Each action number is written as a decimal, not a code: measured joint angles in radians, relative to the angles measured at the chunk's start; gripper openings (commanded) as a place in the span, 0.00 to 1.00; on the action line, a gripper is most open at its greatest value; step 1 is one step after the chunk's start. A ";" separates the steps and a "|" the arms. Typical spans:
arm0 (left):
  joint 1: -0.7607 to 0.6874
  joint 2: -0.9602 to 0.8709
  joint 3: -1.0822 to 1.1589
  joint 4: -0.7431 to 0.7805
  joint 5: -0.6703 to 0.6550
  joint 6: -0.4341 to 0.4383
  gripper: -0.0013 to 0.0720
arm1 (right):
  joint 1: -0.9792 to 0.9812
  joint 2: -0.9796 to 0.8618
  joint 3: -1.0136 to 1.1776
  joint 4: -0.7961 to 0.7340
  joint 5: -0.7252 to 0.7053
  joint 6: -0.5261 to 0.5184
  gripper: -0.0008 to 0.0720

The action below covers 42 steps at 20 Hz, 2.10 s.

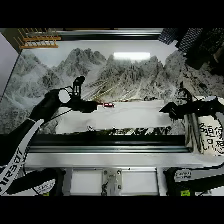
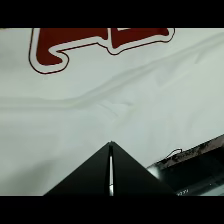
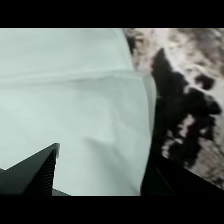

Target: Fold the clothes and pants, and hang the long-sleeved shirts on hangers.

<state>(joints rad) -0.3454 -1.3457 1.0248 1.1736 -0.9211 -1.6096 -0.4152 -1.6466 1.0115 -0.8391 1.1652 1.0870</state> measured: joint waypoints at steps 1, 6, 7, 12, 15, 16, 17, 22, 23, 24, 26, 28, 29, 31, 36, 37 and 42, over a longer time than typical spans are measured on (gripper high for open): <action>-0.014 -0.008 -0.001 -0.004 0.012 -0.008 0.03 | 0.019 -0.013 -0.003 0.001 -0.003 -0.006 0.16; -0.042 -0.048 -0.003 -0.076 0.069 -0.025 0.03 | 0.058 -0.010 -0.002 0.003 -0.008 -0.014 0.03; -0.046 -0.059 -0.003 -0.095 0.083 -0.025 0.03 | 0.054 0.005 0.006 -0.029 0.002 -0.005 0.03; -0.092 -0.157 0.033 -0.169 0.123 -0.027 0.03 | 0.029 0.131 0.151 -0.215 0.165 0.117 0.03; -0.145 -0.258 0.136 -0.191 0.122 -0.022 0.03 | 0.054 0.197 0.278 -0.278 0.303 0.191 0.03; -0.166 -0.296 0.182 -0.195 0.121 -0.021 0.03 | 0.068 0.212 0.315 -0.289 0.340 0.212 0.03; -0.184 -0.330 0.223 -0.199 0.118 -0.021 0.03 | 0.088 0.228 0.357 -0.301 0.378 0.237 0.03; -0.269 -0.499 0.422 -0.206 0.072 -0.017 0.03 | 0.224 0.275 0.539 -0.322 0.498 0.332 0.03; -0.281 -0.524 0.452 -0.206 0.058 -0.017 0.03 | 0.253 0.278 0.571 -0.324 0.505 0.345 0.03; -0.291 -0.547 0.480 -0.206 0.043 -0.017 0.03 | 0.283 0.281 0.605 -0.325 0.516 0.356 0.03; -0.305 -0.584 0.525 -0.206 0.014 -0.017 0.03 | 0.337 0.285 0.664 -0.325 0.528 0.377 0.03; -0.310 -0.603 0.546 -0.206 0.000 -0.017 0.03 | 0.376 0.285 0.705 -0.327 0.534 0.389 0.03; -0.313 -0.613 0.557 -0.206 -0.010 -0.017 0.03 | 0.402 0.286 0.729 -0.327 0.536 0.401 0.03; -0.315 -0.621 0.567 -0.206 -0.017 -0.018 0.03 | 0.436 0.287 0.752 -0.327 0.538 0.414 0.03; -0.295 -0.605 0.575 -0.206 -0.029 -0.021 0.03 | 0.506 0.286 0.771 -0.328 0.530 0.440 0.03; -0.281 -0.589 0.575 -0.206 -0.029 -0.020 0.03 | 0.520 0.286 0.772 -0.328 0.522 0.448 0.03; -0.153 -0.468 0.576 -0.135 -0.033 -0.008 0.03 | 0.615 0.281 0.776 -0.325 0.468 0.504 0.03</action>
<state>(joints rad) -0.4988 -1.8141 1.6009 1.0389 -0.9543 -1.6180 0.1993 -1.3659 1.7870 -1.1641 1.6333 1.5909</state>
